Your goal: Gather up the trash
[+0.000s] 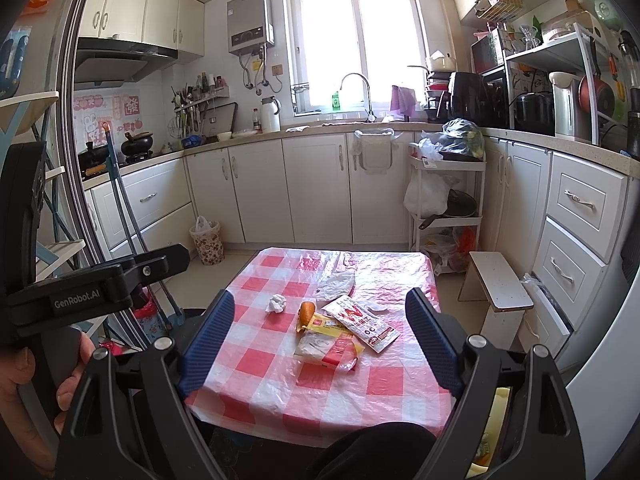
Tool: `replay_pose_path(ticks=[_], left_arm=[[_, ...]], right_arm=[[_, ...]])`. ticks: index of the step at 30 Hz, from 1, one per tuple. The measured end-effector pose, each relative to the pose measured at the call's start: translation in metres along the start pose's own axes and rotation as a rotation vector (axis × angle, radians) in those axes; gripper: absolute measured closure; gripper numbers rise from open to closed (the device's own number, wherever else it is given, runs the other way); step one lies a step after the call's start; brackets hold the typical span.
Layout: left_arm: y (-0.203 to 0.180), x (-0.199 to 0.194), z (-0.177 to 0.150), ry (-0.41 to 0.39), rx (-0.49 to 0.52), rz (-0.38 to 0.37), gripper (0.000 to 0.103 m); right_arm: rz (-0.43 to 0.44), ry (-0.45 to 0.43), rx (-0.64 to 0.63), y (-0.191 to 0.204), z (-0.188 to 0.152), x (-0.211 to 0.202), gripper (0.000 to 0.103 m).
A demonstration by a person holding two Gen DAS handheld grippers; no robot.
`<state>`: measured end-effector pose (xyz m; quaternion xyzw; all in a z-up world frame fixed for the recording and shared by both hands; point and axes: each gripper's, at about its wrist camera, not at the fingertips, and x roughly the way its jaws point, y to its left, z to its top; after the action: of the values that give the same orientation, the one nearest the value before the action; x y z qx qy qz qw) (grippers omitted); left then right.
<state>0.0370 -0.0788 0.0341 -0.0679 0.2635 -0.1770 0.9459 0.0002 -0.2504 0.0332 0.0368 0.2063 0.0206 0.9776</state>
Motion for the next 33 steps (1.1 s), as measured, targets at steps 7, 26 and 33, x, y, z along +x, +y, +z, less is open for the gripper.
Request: replay_pose_path(ticks=[7,26,33], left_arm=[[-0.0029,-0.0001,-0.0003,-0.002,-0.002,0.0,0.008],[-0.004,-0.0011,-0.0007,-0.002,-0.003,-0.002,0.008],[-0.0026,-0.0015,-0.0005,-0.002,-0.003,-0.002,0.008]], right_arm=[[-0.001,-0.001,0.0,-0.0007,-0.0007,-0.0004,0.019],[0.004,0.0,-0.006,0.0042,0.0014,0.0014,0.019],[0.006,-0.001,-0.007,0.0063,0.0018,0.0023,0.019]])
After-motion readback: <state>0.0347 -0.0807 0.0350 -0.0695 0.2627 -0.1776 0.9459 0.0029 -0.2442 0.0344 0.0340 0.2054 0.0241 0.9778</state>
